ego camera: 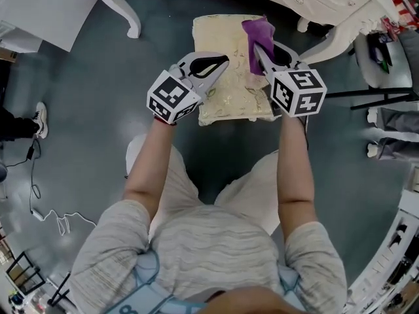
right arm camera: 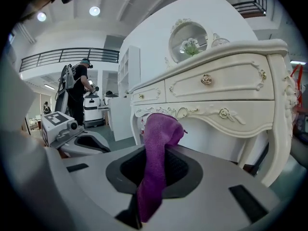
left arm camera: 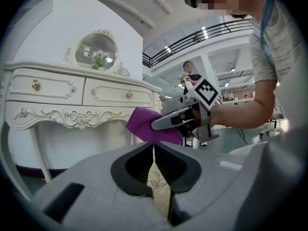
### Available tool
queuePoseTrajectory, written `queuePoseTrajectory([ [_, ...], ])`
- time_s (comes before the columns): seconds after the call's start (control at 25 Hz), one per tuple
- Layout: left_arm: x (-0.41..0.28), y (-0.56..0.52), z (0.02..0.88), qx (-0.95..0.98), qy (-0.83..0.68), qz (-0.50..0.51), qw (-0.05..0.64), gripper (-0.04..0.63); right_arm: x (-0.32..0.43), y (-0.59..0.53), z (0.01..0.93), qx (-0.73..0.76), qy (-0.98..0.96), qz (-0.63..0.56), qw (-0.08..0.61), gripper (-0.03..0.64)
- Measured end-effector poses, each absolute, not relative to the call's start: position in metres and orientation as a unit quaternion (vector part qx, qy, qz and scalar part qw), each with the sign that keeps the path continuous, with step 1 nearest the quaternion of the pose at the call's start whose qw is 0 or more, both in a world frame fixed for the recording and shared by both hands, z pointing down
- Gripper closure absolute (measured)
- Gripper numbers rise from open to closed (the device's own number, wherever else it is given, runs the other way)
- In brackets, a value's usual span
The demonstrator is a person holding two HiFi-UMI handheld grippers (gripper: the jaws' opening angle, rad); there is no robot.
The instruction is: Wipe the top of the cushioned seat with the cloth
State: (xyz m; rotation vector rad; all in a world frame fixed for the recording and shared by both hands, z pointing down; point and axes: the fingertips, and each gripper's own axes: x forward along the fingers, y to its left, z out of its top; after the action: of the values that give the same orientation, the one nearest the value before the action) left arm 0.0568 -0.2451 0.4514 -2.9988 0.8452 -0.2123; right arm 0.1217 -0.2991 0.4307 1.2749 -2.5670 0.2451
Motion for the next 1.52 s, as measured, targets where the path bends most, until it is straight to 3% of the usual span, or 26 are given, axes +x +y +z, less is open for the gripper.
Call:
queuePoseTrajectory([
  [0.64,0.042,-0.246,0.468,-0.960,0.278,-0.011,-0.010,0.581,0.155,-0.382,0.489,0.534,-0.785,0.111,0.293,0.558],
  [1.52,0.010,-0.249,0.484,-0.952,0.305,-0.007,-0.025,0.581,0.125,-0.395,0.521,0.554,-0.751,0.114,0.342,0.558],
])
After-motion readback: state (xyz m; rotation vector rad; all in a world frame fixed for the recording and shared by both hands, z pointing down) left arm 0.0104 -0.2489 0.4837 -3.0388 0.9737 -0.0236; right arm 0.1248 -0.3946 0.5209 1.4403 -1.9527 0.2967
